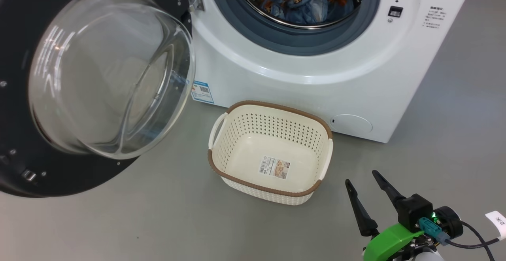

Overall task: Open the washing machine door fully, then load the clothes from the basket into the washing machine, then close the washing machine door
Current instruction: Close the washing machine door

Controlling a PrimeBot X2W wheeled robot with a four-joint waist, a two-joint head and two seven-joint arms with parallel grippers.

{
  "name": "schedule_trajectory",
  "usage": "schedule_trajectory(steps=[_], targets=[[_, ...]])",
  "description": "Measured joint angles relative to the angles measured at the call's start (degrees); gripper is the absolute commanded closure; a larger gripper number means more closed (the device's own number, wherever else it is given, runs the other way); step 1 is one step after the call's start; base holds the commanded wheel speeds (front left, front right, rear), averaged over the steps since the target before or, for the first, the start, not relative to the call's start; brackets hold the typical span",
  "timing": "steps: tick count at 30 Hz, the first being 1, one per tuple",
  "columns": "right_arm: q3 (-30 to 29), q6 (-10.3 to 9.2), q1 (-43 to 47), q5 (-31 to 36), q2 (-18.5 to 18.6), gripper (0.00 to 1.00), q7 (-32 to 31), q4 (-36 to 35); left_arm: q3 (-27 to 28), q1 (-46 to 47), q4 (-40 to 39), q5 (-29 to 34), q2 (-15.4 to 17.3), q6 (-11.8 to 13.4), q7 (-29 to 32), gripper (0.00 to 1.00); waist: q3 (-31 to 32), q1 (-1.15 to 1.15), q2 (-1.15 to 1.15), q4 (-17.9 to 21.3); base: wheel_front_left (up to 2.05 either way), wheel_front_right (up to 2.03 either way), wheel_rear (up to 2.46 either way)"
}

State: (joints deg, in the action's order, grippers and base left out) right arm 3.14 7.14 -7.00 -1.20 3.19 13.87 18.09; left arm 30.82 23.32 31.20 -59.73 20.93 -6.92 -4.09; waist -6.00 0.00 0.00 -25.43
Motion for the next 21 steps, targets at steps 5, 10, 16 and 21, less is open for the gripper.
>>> schedule_trajectory(steps=[5,10,16,21], targets=[[0.0,0.00,-0.1,1.1,0.0,0.00,-0.3,-0.4,2.8,2.9,4.7,-10.6,0.9,0.0,7.0,1.00,-0.9,0.00,0.00,1.2,0.00,0.00,0.00],[0.0,0.00,-0.5,1.5,0.0,0.00,-0.8,-1.0,4.9,5.5,9.3,-17.8,1.4,0.0,13.4,1.00,-1.8,0.00,0.00,2.6,0.00,0.00,0.00],[0.1,0.00,-0.7,1.6,0.0,0.00,-1.5,-1.4,6.0,7.6,10.9,-20.9,2.5,0.0,16.3,1.00,-2.5,0.00,0.00,3.8,0.00,0.00,0.00],[0.1,0.00,-1.5,1.6,0.0,0.00,-1.7,-1.6,6.2,7.8,11.4,-23.0,2.5,0.0,18.8,1.00,-2.7,0.00,0.00,4.6,0.00,0.00,0.00]])
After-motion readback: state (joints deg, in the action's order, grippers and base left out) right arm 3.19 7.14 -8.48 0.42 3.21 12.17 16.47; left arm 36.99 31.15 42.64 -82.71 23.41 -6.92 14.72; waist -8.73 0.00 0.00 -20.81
